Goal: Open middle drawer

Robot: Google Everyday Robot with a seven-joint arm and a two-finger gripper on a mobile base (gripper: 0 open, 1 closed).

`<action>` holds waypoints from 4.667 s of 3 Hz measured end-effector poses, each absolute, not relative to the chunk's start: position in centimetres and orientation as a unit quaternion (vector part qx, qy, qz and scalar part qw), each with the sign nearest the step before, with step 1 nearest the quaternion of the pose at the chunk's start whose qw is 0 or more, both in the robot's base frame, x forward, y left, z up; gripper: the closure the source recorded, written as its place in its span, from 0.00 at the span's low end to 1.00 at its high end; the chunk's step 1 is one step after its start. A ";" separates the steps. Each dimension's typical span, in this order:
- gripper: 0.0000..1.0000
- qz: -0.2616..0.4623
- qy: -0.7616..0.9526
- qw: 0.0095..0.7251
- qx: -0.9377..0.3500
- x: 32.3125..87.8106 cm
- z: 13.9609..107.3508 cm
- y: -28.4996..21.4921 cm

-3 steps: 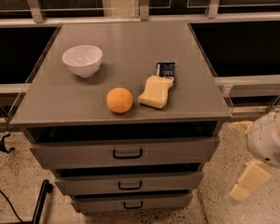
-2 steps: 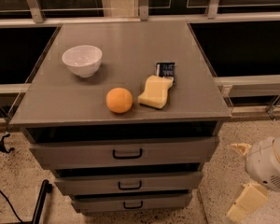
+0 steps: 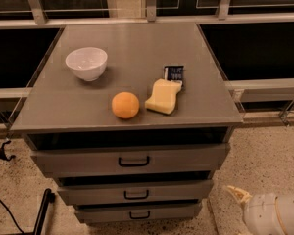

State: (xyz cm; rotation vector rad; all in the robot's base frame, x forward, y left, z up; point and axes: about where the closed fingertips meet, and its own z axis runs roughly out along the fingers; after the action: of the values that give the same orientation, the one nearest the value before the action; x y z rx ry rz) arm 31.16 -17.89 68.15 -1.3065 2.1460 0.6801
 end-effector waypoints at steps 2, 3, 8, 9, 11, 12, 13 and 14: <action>0.00 0.238 0.784 0.272 -0.504 31.1 67.3 -17.4; 0.00 0.212 0.773 0.273 -0.532 31.6 64.1 -16.8; 0.00 0.117 0.725 0.329 -0.593 37.7 53.8 -15.6; 0.00 0.100 0.722 0.320 -0.605 37.8 52.0 -15.5; 0.00 0.075 0.722 0.302 -0.618 41.0 46.3 -14.3; 0.00 0.058 0.736 0.287 -0.610 44.3 43.4 -14.2; 0.00 0.056 0.736 0.283 -0.612 44.4 43.7 -14.0; 0.00 0.048 0.736 0.276 -0.616 45.1 43.9 -13.8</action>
Offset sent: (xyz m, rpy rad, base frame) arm 0.0013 0.0077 -0.0272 -0.0699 -0.0741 0.0565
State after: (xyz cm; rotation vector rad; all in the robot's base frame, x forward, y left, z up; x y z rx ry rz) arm 45.09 -13.85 43.92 -1.6553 1.9788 0.1293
